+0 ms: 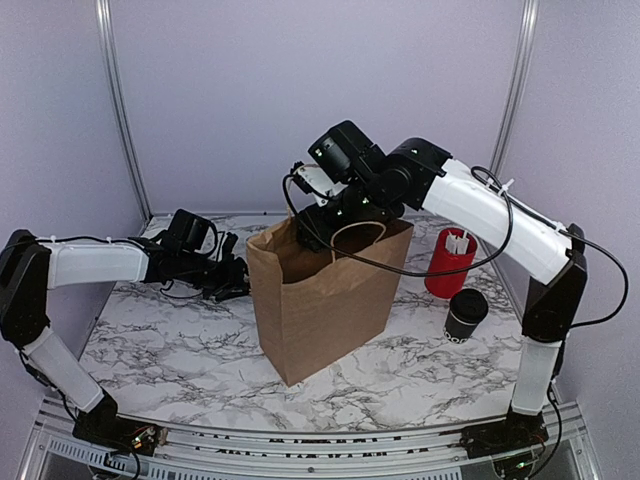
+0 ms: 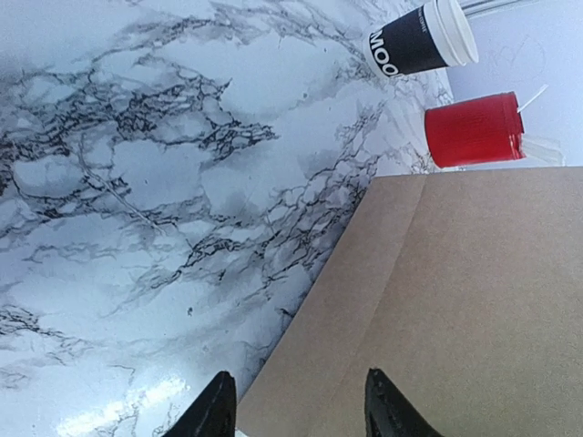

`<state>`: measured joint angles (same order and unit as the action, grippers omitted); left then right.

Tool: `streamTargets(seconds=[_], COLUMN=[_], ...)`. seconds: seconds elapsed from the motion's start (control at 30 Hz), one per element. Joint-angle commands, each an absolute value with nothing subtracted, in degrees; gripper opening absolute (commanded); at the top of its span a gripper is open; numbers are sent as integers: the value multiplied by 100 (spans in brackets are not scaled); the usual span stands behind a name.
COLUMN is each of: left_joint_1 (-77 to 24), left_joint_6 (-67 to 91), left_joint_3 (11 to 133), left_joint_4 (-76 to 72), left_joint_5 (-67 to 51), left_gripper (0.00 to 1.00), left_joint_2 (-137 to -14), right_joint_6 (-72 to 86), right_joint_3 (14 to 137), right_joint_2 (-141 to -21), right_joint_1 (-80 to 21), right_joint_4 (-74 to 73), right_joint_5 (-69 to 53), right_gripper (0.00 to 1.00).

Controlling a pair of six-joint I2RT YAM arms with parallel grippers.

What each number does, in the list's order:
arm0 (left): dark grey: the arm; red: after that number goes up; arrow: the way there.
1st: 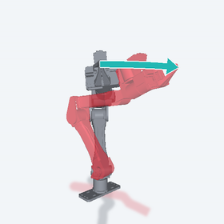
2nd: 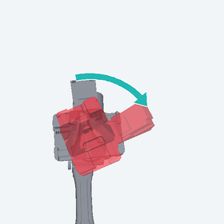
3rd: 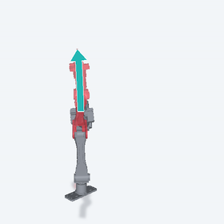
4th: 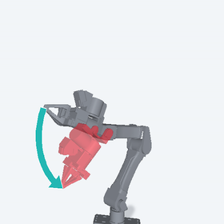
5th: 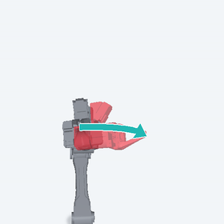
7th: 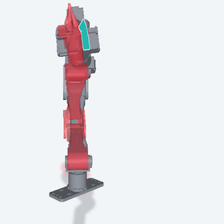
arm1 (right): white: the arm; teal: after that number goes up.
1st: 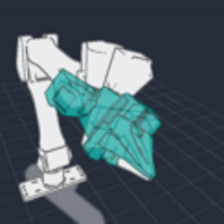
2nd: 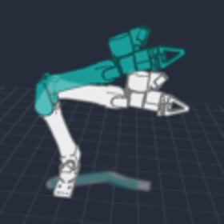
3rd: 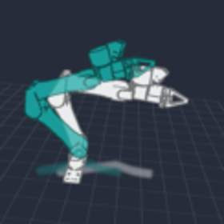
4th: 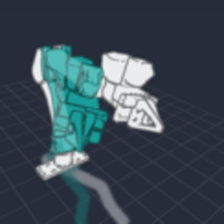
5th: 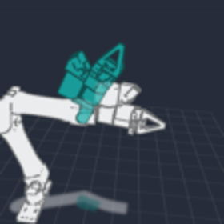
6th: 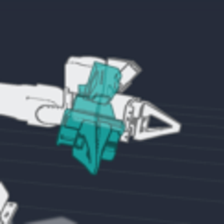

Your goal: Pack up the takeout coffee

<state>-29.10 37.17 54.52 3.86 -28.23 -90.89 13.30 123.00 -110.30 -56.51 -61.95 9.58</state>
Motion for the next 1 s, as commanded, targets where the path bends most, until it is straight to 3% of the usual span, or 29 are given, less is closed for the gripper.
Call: streamTargets(seconds=[0.0, 0.57, 0.97], left_joint_1=[-2757, -2521, -3065], left_joint_6=[3352, 2107, 1267], left_joint_3=[5798, 7370, 8418], left_joint_4=[908, 1547, 1758], left_joint_5=[-2751, -2525, -3111], left_gripper=[49, 52, 53], left_joint_2=[-8727, -7821, -8096], right_joint_6=[1388, 1220, 1250], right_joint_3=[12338, 12304, 12530], right_joint_2=[-10846, -11240, -11458], right_joint_1=[-5712, -5713, -5722], right_joint_4=[-5805, -5933, -6084], right_joint_5=[1020, 592, 622], right_gripper=[62, 61, 60])
